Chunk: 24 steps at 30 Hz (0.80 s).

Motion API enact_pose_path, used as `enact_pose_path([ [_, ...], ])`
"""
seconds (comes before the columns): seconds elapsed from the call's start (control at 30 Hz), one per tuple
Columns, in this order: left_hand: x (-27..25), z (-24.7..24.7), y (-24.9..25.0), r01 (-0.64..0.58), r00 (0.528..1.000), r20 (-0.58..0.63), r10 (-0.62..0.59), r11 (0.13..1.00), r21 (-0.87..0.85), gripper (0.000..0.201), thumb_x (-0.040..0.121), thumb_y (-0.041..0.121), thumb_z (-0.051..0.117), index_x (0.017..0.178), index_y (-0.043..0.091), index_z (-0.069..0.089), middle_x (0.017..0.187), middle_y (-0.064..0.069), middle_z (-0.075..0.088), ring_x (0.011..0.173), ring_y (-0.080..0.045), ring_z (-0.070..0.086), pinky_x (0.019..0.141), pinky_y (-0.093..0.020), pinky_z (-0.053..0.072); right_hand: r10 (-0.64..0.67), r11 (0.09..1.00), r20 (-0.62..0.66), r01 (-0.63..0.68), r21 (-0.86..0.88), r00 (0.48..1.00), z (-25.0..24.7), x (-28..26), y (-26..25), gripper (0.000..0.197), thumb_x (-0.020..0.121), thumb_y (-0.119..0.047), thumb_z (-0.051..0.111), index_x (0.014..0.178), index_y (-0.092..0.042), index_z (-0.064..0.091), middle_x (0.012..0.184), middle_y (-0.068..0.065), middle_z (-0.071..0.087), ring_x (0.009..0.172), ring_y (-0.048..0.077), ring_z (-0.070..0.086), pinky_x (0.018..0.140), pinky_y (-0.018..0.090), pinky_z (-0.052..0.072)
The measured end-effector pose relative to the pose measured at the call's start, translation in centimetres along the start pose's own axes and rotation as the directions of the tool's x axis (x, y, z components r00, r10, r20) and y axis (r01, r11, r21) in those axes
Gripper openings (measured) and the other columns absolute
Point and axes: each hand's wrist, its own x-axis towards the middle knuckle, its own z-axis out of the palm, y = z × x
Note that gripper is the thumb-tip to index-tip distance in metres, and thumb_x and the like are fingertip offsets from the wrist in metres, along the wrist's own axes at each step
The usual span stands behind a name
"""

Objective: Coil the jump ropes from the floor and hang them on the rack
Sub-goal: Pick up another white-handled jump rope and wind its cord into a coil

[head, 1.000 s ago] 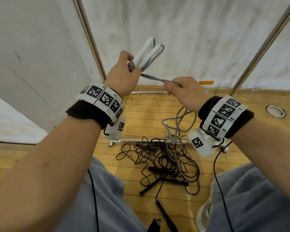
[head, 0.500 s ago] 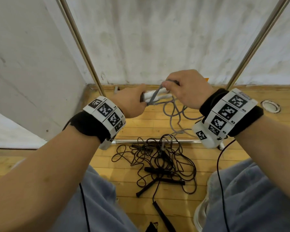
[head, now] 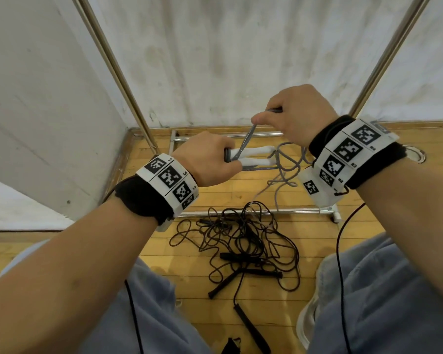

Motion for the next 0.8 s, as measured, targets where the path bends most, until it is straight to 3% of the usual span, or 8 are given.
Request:
enact_pose_path([
  [0.13,-0.6,-0.8,0.2,-0.092,0.996,-0.006,0.092,0.989,-0.113,0.021,0.081,0.033,0.057,0.077,0.014,0.062,0.059,-0.002,0.052,0.054,-0.015,0.046,0.05,-0.028,0.034,0.055,0.992,0.104,-0.066,0.105,0.993,-0.3,0.2,1.1,0.06,0.076,-0.058,0.064,0.056,-0.003,0.049,0.051,0.004,0.035,0.05,0.019,0.033,0.05,0.028,0.029],
  [0.23,-1.0,-1.5,0.6,-0.125,0.992,-0.056,0.117,0.976,-0.18,0.025,0.073,0.036,0.051,0.075,0.013,0.06,0.057,-0.001,0.05,0.052,-0.014,0.043,0.05,-0.027,0.031,0.047,0.973,0.185,-0.087,0.213,0.982,-0.2,0.2,1.4,0.058,0.079,-0.054,0.063,0.051,-0.01,0.038,0.048,0.001,0.023,0.042,0.013,0.022,0.042,0.02,0.023],
  [0.33,-1.2,-2.0,0.8,-0.129,0.988,-0.122,0.096,0.943,-0.307,0.027,0.072,0.034,0.051,0.081,0.011,0.063,0.063,-0.005,0.059,0.056,-0.017,0.052,0.054,-0.032,0.04,0.052,0.933,0.287,-0.149,0.326,0.957,0.3,0.2,1.6,0.054,0.085,-0.047,0.06,0.051,-0.01,0.041,0.05,0.003,0.027,0.044,0.013,0.024,0.044,0.019,0.023],
  [0.43,-1.2,-2.4,1.0,-0.117,0.978,-0.206,0.018,0.872,-0.475,0.031,0.075,0.029,0.052,0.087,0.002,0.063,0.072,-0.014,0.066,0.061,-0.024,0.06,0.055,-0.038,0.046,0.05,0.852,0.389,-0.242,0.463,0.92,1.3,0.1,1.2,0.034,0.092,-0.017,0.057,0.06,-0.018,0.046,0.052,-0.001,0.043,0.045,0.012,0.034,0.049,0.024,0.033],
  [0.5,-1.1,-2.5,1.3,-0.098,0.969,-0.235,-0.072,0.766,-0.636,0.03,0.076,0.024,0.052,0.088,-0.002,0.059,0.07,-0.014,0.064,0.055,-0.02,0.058,0.047,-0.029,0.042,0.011,0.751,0.45,-0.305,0.586,0.893,2.4,-0.2,0.2,0.032,0.092,-0.033,0.053,0.068,-0.012,0.05,0.053,-0.001,0.048,0.04,0.011,0.032,0.04,0.02,0.03],
  [0.6,-0.5,-2.9,1.6,-0.059,0.935,-0.25,-0.251,0.586,-0.808,0.019,0.08,0.02,0.05,0.084,0.001,0.052,0.066,-0.018,0.058,0.048,-0.023,0.053,0.041,-0.025,0.034,-0.005,0.68,0.461,-0.335,0.653,0.888,4.1,-0.4,-1.3,0.059,0.074,-0.073,0.044,0.059,-0.016,0.052,0.056,0.003,0.051,0.04,0.014,0.031,0.041,0.021,0.031],
  [0.7,-0.2,-3.2,1.6,-0.026,0.891,-0.264,-0.37,0.539,-0.842,0.007,0.09,0.013,0.049,0.088,0.007,0.045,0.064,-0.014,0.057,0.036,-0.011,0.048,0.037,-0.022,0.032,-0.006,0.604,0.485,-0.384,0.699,0.874,5.0,-0.3,-2.3,0.064,0.081,-0.075,0.035,0.048,-0.022,0.05,0.052,0.002,0.051,0.037,0.014,0.036,0.042,0.024,0.037],
  [0.8,0.0,-3.3,1.4,-0.038,0.866,-0.283,-0.412,0.511,-0.859,0.007,0.092,0.012,0.047,0.097,0.012,0.043,0.07,-0.011,0.059,0.039,-0.009,0.052,0.036,-0.02,0.032,0.001,0.55,0.504,-0.422,0.721,0.864,5.3,-0.1,-2.7,0.065,0.089,-0.068,0.031,0.05,-0.021,0.05,0.052,0.003,0.054,0.038,0.016,0.041,0.047,0.026,0.039],
])
